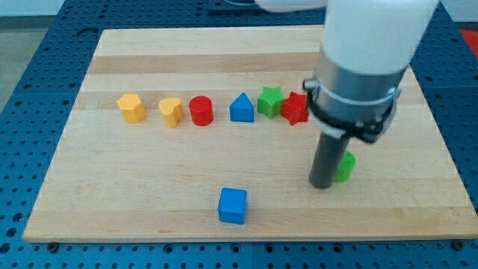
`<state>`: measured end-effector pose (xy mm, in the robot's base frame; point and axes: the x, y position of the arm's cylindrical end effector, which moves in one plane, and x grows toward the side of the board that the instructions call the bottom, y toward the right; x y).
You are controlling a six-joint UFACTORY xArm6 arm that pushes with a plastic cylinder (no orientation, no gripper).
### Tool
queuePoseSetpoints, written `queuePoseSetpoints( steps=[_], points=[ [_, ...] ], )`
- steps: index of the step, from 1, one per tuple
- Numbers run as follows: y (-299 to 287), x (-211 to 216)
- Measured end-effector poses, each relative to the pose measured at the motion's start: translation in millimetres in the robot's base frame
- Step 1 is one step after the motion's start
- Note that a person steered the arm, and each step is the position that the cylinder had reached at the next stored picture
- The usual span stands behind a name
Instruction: Move the green circle towards right side of red star
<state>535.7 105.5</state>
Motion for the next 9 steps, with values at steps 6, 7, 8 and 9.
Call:
queuePoseSetpoints(
  steps=[6,7,8,9],
  points=[
    [66,-14],
    [69,-41],
    [69,-57],
    [69,-72]
  ],
)
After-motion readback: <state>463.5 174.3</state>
